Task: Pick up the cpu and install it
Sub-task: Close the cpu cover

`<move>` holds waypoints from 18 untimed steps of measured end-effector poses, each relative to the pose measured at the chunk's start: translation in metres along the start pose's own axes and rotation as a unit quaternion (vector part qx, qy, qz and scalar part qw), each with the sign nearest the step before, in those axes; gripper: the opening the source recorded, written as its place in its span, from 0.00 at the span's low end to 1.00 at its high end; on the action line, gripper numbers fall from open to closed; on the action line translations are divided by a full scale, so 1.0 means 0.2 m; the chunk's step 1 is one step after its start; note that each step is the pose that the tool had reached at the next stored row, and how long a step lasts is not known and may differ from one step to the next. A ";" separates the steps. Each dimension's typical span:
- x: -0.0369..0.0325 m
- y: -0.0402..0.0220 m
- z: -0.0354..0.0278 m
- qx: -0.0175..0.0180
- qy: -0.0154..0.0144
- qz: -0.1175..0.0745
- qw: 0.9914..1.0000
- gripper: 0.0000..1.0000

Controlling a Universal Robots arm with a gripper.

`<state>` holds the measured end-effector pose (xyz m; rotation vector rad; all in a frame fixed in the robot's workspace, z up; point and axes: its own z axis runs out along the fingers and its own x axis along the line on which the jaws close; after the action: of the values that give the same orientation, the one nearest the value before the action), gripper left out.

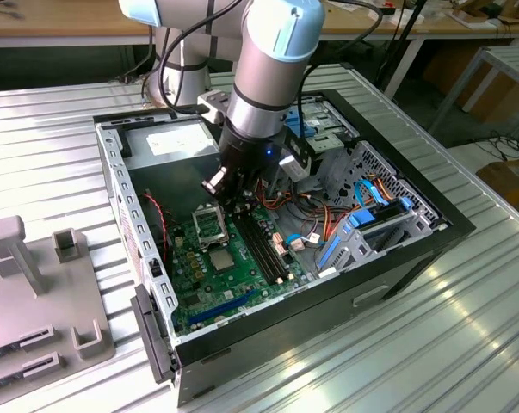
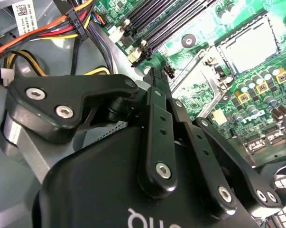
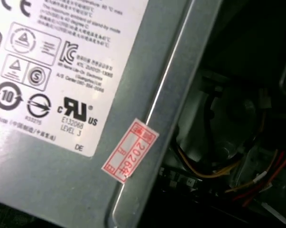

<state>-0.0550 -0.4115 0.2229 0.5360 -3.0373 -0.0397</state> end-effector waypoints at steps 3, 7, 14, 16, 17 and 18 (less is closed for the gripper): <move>0.004 0.001 -0.008 0.001 0.000 0.000 1.000 0.11; 0.007 0.003 -0.021 0.001 0.001 0.000 1.000 0.11; 0.013 0.004 -0.050 0.003 0.001 0.000 1.000 0.11; 0.016 0.004 -0.055 0.003 0.001 0.000 1.000 0.11; 0.017 0.004 -0.057 0.004 0.001 0.000 1.000 0.11; 0.018 0.004 -0.060 0.004 0.002 -0.001 1.000 0.11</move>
<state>-0.0579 -0.4122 0.2351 0.5377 -3.0354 -0.0267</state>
